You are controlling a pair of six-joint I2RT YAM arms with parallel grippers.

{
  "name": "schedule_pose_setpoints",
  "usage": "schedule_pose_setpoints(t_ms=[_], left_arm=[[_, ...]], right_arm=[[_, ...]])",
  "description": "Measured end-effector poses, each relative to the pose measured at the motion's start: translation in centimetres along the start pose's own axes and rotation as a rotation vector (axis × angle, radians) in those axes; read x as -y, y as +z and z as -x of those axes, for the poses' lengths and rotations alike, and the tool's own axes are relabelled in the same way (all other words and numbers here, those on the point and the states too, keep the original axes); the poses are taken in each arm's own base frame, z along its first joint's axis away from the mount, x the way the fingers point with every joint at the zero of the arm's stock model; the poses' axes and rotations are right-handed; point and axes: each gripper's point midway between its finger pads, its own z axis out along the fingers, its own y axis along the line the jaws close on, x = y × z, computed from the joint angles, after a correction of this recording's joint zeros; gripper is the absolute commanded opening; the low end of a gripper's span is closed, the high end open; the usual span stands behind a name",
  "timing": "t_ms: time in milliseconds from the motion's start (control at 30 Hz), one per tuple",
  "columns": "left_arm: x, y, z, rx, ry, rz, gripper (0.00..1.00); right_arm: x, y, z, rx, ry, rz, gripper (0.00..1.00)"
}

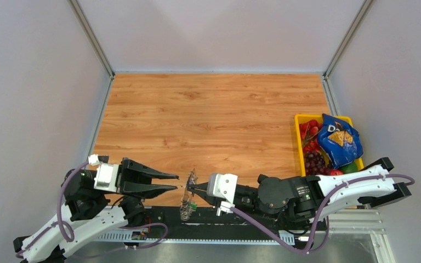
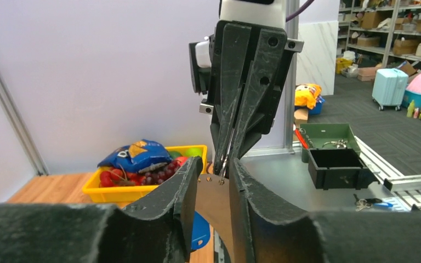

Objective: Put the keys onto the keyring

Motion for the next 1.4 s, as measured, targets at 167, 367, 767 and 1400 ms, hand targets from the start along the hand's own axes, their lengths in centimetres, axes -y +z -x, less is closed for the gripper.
schedule_pose_setpoints(t_ms=[167,367,767,1400], left_arm=[[0.1,-0.6,0.6,-0.067,-0.004,0.029,0.46],[0.0,-0.6,-0.6,-0.193,-0.063,0.037,0.46],[0.9,-1.7,-4.2,-0.358,-0.175,0.008,0.47],[-1.2,-1.9,-6.1,-0.455,-0.182,0.101,0.45]], right_arm=[[0.1,-0.9,-0.5,-0.073,0.015,0.015,0.00],[0.6,-1.9,-0.5,-0.138,0.072,0.044,0.00],[2.9,-0.4,-6.3,-0.367,0.210,0.154,0.00],[0.7,0.2,-9.1,-0.501,0.279,0.373,0.00]])
